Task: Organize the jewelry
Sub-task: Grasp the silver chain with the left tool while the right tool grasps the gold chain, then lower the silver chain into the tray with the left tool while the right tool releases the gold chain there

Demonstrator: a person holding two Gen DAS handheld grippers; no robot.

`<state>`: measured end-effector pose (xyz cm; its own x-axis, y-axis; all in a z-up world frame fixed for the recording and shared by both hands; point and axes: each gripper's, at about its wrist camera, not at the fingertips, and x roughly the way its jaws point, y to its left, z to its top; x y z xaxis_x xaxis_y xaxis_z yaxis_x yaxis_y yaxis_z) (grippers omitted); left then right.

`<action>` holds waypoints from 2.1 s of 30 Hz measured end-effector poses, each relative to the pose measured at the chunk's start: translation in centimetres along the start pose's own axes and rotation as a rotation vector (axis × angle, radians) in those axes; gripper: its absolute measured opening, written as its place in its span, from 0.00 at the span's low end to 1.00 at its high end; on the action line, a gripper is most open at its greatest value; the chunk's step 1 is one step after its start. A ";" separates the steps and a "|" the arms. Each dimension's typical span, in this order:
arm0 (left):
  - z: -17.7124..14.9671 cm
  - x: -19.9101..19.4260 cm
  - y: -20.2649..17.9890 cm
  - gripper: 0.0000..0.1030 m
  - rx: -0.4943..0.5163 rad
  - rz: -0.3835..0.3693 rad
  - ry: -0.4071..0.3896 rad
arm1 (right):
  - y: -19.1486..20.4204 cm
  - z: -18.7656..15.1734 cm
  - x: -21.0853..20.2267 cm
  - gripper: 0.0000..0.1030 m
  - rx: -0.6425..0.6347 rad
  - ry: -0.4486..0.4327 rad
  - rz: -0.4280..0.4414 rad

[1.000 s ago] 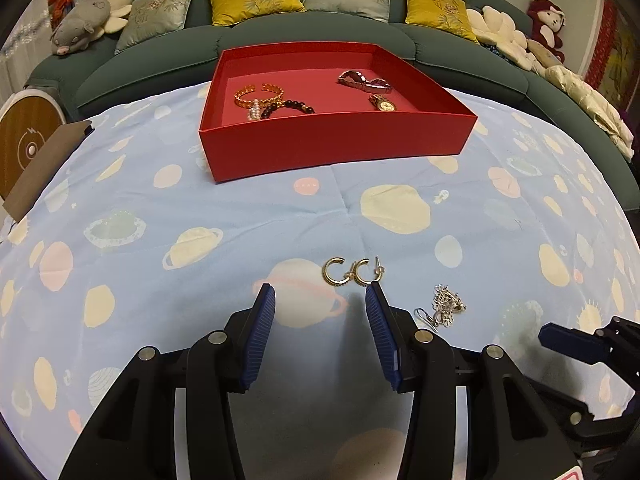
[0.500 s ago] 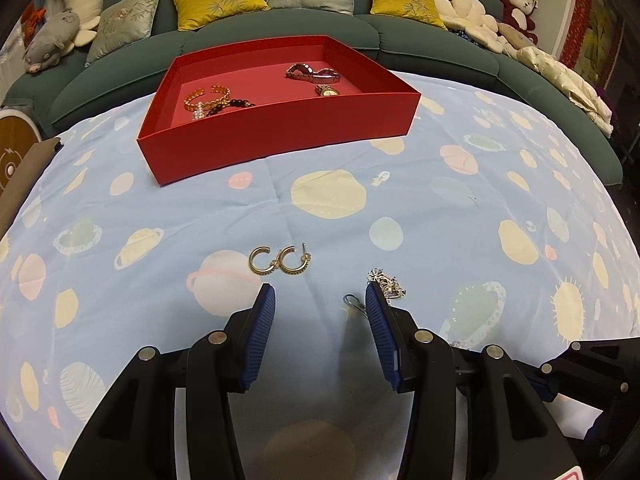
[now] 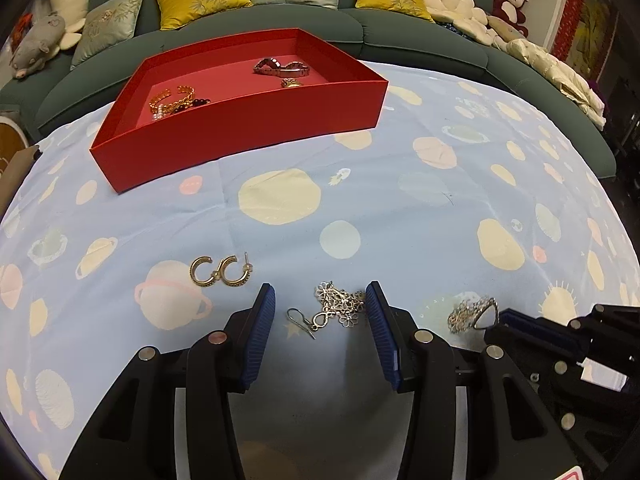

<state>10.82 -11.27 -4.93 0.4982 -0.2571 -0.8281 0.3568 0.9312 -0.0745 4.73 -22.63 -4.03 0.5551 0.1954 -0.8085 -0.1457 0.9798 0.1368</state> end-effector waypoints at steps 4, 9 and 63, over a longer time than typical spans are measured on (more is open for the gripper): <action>-0.4 -0.1 -0.6 0.26 0.022 0.012 -0.013 | -1.4 0.4 -0.2 0.05 0.048 0.001 0.002; -0.6 -0.4 -1.1 0.04 0.032 -0.018 -0.003 | -1.6 0.6 -0.5 0.05 0.062 0.001 0.003; 13.9 -8.2 10.7 0.00 -0.148 0.053 -0.226 | 1.1 18.7 -0.5 0.05 0.047 -0.189 0.059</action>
<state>21.51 -2.76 8.80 0.6827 -0.2423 -0.6893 0.2142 0.9683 -0.1282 19.61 -20.86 7.22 0.6914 0.2529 -0.6768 -0.1466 0.9664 0.2113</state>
